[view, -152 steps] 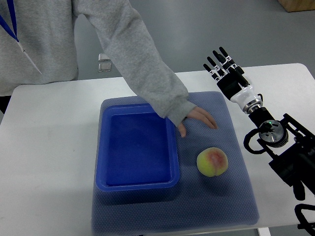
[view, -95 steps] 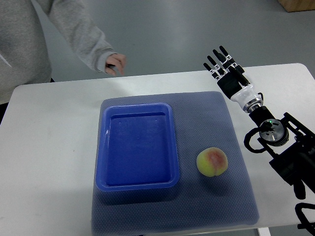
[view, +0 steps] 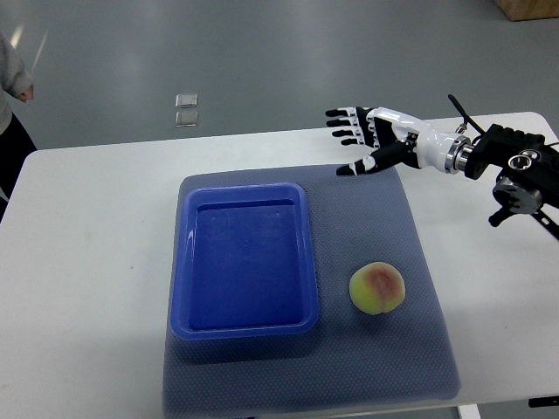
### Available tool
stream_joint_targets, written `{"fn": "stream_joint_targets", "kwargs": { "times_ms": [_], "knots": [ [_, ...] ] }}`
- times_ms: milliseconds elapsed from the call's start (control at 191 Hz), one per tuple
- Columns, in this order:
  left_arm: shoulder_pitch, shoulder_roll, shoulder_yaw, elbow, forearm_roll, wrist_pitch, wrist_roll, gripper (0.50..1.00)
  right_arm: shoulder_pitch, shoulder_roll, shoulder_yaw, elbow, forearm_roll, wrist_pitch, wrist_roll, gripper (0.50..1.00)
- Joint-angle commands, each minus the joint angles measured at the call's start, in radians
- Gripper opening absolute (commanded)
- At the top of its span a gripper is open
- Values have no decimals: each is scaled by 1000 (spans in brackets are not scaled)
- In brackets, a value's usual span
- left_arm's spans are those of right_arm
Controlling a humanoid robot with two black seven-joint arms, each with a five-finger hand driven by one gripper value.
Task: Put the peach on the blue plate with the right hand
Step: 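Move the right hand down toward the yellow-red peach beside the tray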
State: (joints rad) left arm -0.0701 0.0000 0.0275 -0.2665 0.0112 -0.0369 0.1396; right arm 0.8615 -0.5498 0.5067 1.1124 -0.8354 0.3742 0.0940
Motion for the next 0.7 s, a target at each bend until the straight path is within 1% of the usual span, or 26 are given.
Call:
{"fn": "stream_joint_targets", "kwargs": {
  "times_ms": [0, 31, 79, 84, 157, 220, 226, 247, 367, 488, 493, 693],
  "knots": [
    [1, 0, 0, 3, 0, 0, 1, 1000, 168, -160, -274, 115, -76, 61, -8, 932],
    [0, 0, 0, 1, 0, 0, 0, 1000, 214, -197, -332, 156, -96, 87, -8, 932],
    [0, 0, 0, 1, 0, 0, 0, 1000, 214, -197, -332, 156, -96, 88, -8, 932],
    [0, 0, 0, 1, 0, -4, 0, 1000, 278, -252, -397, 226, -115, 121, -8, 932],
    [0, 0, 0, 0, 1, -6, 0, 1000, 355, -309, -459, 326, -116, 160, -11, 932],
    [0, 0, 0, 0, 1, -6, 0, 1000, 364, -315, -465, 337, -117, 161, -11, 932],
    [0, 0, 0, 0, 1, -8, 0, 1000, 393, -327, -497, 378, -122, 160, -13, 932],
    [0, 0, 0, 0, 1, -8, 1, 1000, 401, -329, -505, 391, -122, 158, -14, 932],
    [0, 0, 0, 1, 0, -8, 0, 1000, 402, -340, -516, 422, -122, 140, -16, 932],
    [0, 0, 0, 1, 0, -8, 1, 1000, 389, -335, -514, 422, -123, 129, -16, 932],
    [0, 0, 0, 1, 0, -8, 0, 1000, 367, -331, -514, 422, -123, 114, -16, 932],
    [1, 0, 0, 1, 0, -8, 0, 1000, 263, -325, -510, 422, -146, 23, -13, 932]
  ]
}}
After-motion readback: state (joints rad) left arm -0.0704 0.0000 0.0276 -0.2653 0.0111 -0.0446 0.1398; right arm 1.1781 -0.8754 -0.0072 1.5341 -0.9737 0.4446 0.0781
